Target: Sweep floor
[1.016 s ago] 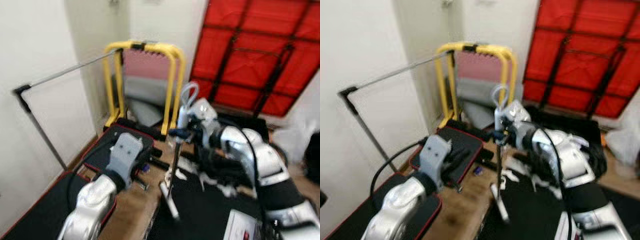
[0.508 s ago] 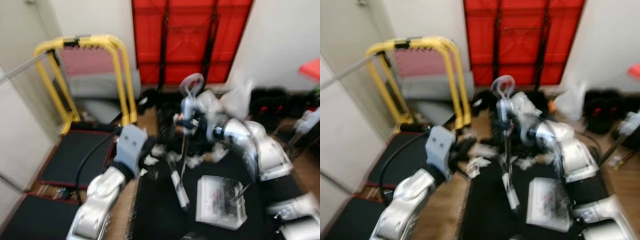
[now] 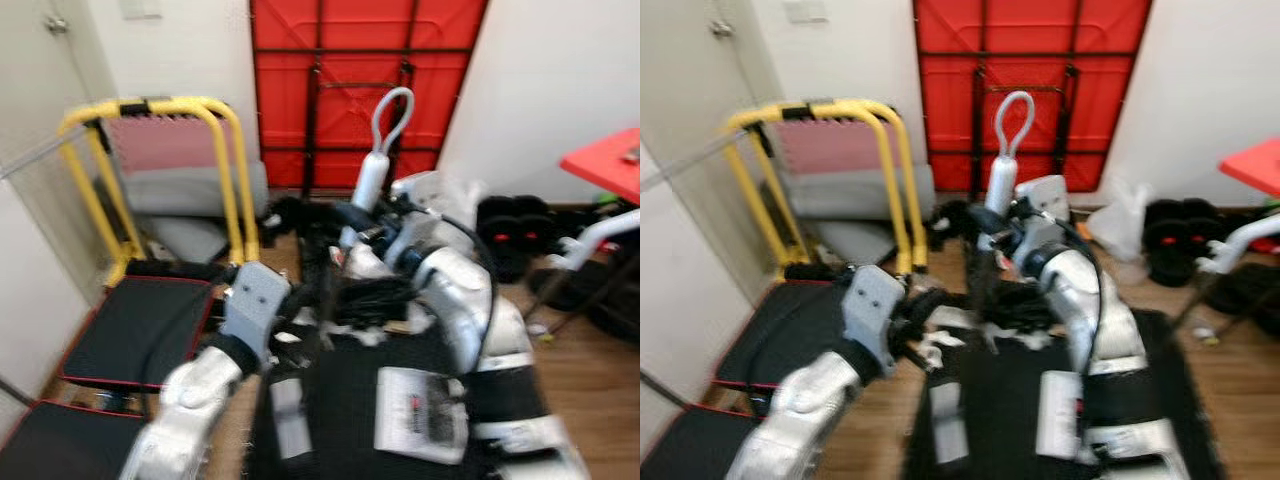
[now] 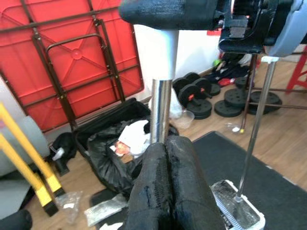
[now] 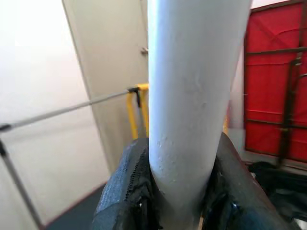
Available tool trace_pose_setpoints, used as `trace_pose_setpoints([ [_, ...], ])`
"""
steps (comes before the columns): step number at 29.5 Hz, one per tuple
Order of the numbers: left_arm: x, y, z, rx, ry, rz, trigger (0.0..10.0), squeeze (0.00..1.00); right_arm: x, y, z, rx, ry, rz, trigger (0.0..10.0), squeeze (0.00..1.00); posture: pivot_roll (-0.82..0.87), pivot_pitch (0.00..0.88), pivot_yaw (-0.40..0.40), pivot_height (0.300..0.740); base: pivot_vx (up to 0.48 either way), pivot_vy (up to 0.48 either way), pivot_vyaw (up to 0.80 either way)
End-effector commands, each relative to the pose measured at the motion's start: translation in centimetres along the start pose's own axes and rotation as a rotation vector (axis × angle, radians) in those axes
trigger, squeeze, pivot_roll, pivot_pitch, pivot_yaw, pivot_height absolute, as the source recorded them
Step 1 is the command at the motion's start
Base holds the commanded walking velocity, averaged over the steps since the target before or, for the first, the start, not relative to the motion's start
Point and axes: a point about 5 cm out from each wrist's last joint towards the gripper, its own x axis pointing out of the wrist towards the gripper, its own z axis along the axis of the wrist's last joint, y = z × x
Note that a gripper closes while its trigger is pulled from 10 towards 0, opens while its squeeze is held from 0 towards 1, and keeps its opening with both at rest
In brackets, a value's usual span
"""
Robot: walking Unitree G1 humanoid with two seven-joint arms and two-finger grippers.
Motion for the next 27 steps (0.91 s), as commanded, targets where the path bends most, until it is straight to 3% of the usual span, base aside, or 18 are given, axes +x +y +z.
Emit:
trace_pose_setpoints([
  [1,-0.01,0.1,-0.19,0.001,0.003,0.029,10.0,0.0,-0.04,-0.57,1.37,-0.053,-0.054,-0.039,10.0,0.0,-0.11,0.0,-0.05,0.74,0.0,0.0,0.0],
  [4,0.0,0.08,-0.17,-0.001,0.001,0.03,10.0,0.0,0.02,-0.65,1.32,-0.058,-0.058,-0.053,10.0,0.0,-0.11,0.0,-0.05,0.74,0.0,0.0,0.0],
  [5,0.0,0.08,-0.17,-0.002,0.0,0.03,10.0,0.0,0.05,-0.73,1.39,-0.063,-0.068,-0.06,0.0,0.0,-0.11,0.0,-0.051,0.74,0.0,0.0,0.0],
  [16,-0.01,0.04,-0.15,-0.006,-0.002,0.025,10.0,0.0,0.08,-0.68,1.52,-0.069,-0.087,-0.06,0.0,0.0,-0.11,0.0,-0.051,0.74,0.0,0.0,0.0],
  [17,-0.02,0.05,-0.14,-0.006,-0.003,0.025,10.0,0.0,0.11,-0.64,1.46,-0.075,-0.081,-0.06,0.4,0.0,-0.11,0.0,-0.052,0.74,0.0,0.0,0.0],
  [18,-0.04,0.06,-0.13,-0.009,-0.004,0.025,10.0,0.0,0.16,-0.61,1.32,-0.09,-0.066,-0.061,10.0,0.0,-0.11,0.0,-0.051,0.74,0.0,0.0,0.0],
  [23,-0.06,0.22,-0.18,-0.03,-0.005,0.038,10.0,0.0,0.21,-0.55,1.03,-0.125,-0.037,-0.062,10.0,0.0,-0.11,0.0,-0.053,0.74,0.0,0.0,0.0],
  [24,-0.03,0.59,-0.34,-0.063,0.006,0.077,10.0,0.0,0.19,-0.48,0.85,-0.136,-0.031,-0.059,10.0,0.0,-0.11,0.0,-0.054,0.74,0.0,0.48,0.0],
  [27,-0.01,0.89,-0.49,-0.053,0.021,0.1,10.0,0.0,0.16,-0.44,0.72,-0.138,-0.028,-0.057,10.0,0.0,-0.1,0.0,-0.055,0.74,0.0,0.48,0.0],
])
